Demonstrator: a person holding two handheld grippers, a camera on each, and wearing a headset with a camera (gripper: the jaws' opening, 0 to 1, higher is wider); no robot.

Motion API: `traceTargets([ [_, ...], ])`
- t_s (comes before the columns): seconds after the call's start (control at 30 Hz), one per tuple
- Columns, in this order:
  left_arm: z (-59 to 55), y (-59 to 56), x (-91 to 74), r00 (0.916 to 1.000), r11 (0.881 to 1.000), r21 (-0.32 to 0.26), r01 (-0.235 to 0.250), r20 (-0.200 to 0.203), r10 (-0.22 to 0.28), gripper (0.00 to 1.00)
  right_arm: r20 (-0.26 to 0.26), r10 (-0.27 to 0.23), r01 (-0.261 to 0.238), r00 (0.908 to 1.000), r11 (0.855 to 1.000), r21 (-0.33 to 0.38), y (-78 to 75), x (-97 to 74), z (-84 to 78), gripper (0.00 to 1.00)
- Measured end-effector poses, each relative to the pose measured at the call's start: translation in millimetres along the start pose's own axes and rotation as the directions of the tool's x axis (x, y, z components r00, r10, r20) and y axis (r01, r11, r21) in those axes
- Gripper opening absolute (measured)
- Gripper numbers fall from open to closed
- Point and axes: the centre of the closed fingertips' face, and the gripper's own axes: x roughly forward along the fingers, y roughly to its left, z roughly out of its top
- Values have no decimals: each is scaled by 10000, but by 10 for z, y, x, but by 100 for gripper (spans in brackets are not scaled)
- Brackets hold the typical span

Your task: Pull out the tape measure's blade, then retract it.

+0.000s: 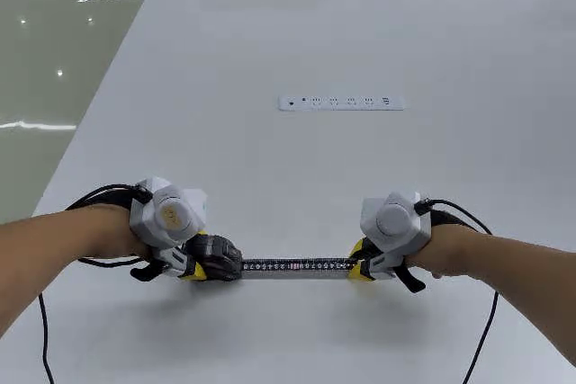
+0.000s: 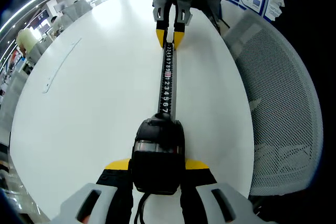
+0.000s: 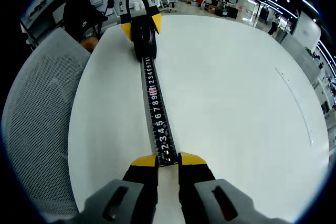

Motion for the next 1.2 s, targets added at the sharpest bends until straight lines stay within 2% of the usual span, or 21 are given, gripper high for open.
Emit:
traceTargets([
  [1.2,0,13,7,9997,9998,-145,-118,-215,115,31,-292,-213,217,9993,9997,115,-66,-176,-279,12],
])
